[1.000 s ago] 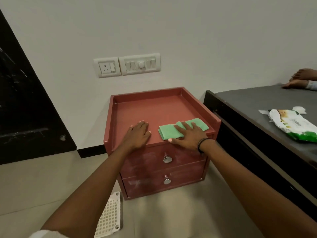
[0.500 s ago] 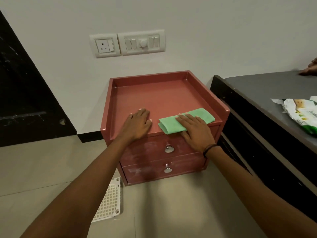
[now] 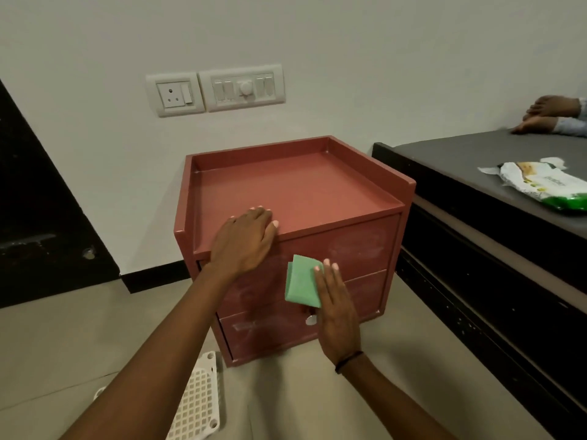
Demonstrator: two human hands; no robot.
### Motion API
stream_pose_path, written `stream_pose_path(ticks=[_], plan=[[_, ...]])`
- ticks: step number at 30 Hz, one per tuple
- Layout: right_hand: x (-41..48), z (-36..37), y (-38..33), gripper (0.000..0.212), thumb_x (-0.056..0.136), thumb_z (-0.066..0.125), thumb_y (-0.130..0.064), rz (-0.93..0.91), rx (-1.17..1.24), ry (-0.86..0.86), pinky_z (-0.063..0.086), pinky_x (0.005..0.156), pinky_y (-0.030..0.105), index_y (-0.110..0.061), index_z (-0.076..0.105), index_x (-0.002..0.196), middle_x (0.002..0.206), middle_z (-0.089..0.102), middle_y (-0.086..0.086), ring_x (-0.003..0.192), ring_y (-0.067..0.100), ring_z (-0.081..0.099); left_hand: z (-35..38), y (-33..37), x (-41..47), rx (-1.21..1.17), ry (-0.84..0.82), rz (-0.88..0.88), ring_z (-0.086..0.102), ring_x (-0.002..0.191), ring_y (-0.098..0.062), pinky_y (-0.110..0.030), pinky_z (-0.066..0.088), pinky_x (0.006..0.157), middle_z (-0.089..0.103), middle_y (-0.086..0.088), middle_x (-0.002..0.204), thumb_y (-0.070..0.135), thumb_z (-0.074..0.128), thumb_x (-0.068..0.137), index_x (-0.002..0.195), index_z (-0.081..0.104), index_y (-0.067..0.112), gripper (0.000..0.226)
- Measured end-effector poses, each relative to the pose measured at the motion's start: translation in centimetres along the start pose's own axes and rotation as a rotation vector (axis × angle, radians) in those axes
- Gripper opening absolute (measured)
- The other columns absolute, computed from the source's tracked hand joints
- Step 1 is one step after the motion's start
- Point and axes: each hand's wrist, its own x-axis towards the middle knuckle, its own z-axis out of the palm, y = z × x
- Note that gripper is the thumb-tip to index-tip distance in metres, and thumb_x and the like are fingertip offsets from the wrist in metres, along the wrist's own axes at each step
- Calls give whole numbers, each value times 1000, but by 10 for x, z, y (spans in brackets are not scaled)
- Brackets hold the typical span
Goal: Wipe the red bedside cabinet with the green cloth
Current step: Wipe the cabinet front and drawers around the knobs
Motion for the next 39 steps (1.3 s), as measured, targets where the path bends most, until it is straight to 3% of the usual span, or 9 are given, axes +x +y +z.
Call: stream_pose_path(ticks=[4, 10, 14, 18, 21, 26, 29, 32, 39], plan=[[-2, 20, -4, 88, 84, 59, 6, -4, -67, -72, 38, 114, 47, -12, 14, 158, 167, 11, 5, 154, 22, 7, 3, 2, -11, 66, 40, 12, 41, 144, -24, -50, 31, 115, 47, -6, 154, 51, 22, 106, 145, 49, 16, 59], [1, 39, -9, 68, 91, 27, -5, 57, -182, -35, 29, 118, 47, -6, 12, 157, 165, 14, 14, 153, 29, 14, 9, 3, -28, 99, 97, 57, 44, 141, -26, -48, 34, 115, 48, -9, 153, 54, 23, 103, 147, 48, 14, 65], [11, 53, -10, 75, 89, 31, -6, 70, -147, 13, 23, 118, 48, -7, 1, 158, 164, 14, 15, 152, 31, 12, 12, 1, -26, 69, 109, 53, 44, 143, -26, -47, 34, 116, 48, -9, 153, 55, 20, 103, 148, 49, 14, 67], [3, 57, 16, 74, 92, 34, -9, -46, -248, -12, 18, 119, 50, -9, 0, 158, 166, 2, 11, 154, 29, 2, 12, 3, -27, 68, 133, 42, 46, 141, -26, -47, 36, 114, 51, -9, 151, 53, 21, 104, 146, 52, 13, 65], [0, 59, 26, 75, 94, 36, -12, -17, -254, 3, 16, 120, 49, -9, -3, 158, 166, -8, 10, 154, 28, 1, 12, 3, -27, 62, 132, 35, 45, 142, -24, -47, 35, 115, 50, -8, 153, 54, 19, 104, 147, 50, 15, 66], [20, 65, 4, 74, 92, 33, -10, 43, -168, 102, 20, 119, 49, -9, -3, 157, 165, 6, 14, 154, 27, -4, 15, 1, -27, 76, 142, 39, 44, 143, -23, -45, 34, 116, 50, -7, 153, 52, 20, 104, 147, 51, 15, 64], [16, 70, 16, 77, 92, 35, -10, -33, -217, 67, 17, 119, 51, -12, -4, 158, 166, -6, 9, 154, 30, -7, 15, 0, -27, 89, 142, 41, 44, 143, -23, -44, 33, 116, 48, -7, 154, 52, 19, 105, 148, 49, 15, 64], [-2, 71, 44, 94, 82, 51, -13, -133, -315, -20, 11, 120, 52, -13, -5, 158, 166, -14, 7, 153, 30, -9, 14, 0, -27, 78, 145, 34, 43, 144, -22, -44, 33, 117, 48, -6, 155, 53, 15, 105, 149, 48, 16, 67], [2, 75, 31, 83, 93, 46, -13, 38, -160, 73, 17, 122, 49, -10, -6, 158, 166, -10, 8, 154, 29, 3, 16, 2, -27, 74, 150, 17, 43, 144, -21, -43, 32, 117, 47, -5, 155, 54, 15, 104, 149, 49, 18, 67]])
